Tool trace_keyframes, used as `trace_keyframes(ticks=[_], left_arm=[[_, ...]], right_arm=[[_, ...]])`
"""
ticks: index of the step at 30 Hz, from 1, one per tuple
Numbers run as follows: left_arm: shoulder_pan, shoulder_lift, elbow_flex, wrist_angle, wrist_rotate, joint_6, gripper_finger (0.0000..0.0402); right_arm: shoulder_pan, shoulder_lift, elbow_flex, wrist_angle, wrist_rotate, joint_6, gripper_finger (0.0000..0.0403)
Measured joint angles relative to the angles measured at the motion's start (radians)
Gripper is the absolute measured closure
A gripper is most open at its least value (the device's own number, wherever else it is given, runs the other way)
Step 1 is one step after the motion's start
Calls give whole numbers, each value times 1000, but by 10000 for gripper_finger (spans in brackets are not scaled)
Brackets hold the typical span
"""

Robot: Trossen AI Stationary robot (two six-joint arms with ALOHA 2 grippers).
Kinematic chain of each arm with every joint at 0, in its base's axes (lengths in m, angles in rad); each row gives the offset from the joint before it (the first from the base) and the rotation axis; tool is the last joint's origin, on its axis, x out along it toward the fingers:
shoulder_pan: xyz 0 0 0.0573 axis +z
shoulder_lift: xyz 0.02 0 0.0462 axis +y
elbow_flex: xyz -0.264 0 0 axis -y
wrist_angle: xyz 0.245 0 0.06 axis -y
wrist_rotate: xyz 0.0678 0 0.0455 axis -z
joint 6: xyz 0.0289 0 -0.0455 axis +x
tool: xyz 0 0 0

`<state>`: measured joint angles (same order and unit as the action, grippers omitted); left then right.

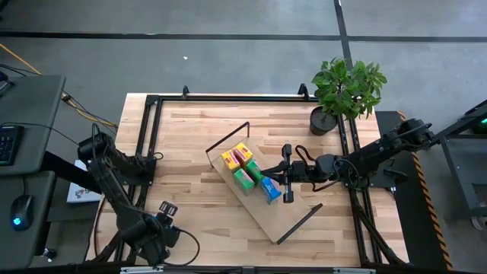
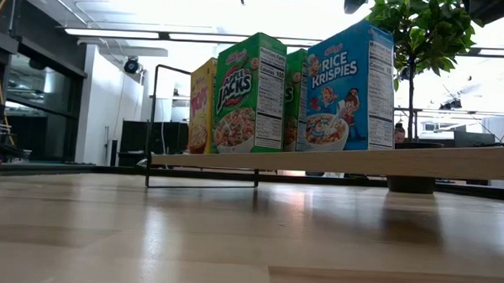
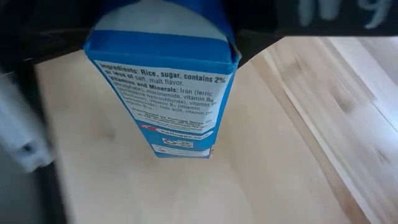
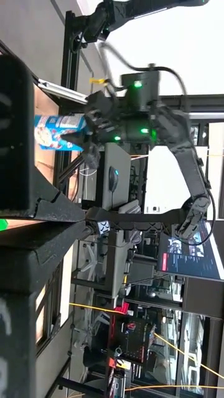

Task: Stack cereal on shelf
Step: Put the blue cereal box aligned with the other blue cereal box on the shelf

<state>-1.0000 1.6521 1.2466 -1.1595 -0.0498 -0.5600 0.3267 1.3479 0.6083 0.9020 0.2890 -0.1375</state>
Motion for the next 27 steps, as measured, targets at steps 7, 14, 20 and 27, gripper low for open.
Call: trace_keyframes(ticks=[7, 14, 20, 27], left_arm=[[110, -34, 170, 9, -164, 287, 258], [296, -26, 240, 186, -273, 737, 257], [441, 38, 239, 273, -222, 1059, 257], [494, 60, 239, 504, -45, 1228, 257]], right_arm=[[0, 0, 0, 0, 0, -1, 402], [0, 0, 0, 15, 0, -6, 402], [16, -4, 0, 173, 1, -55, 402], [83, -56, 0, 187, -2, -136, 402]])
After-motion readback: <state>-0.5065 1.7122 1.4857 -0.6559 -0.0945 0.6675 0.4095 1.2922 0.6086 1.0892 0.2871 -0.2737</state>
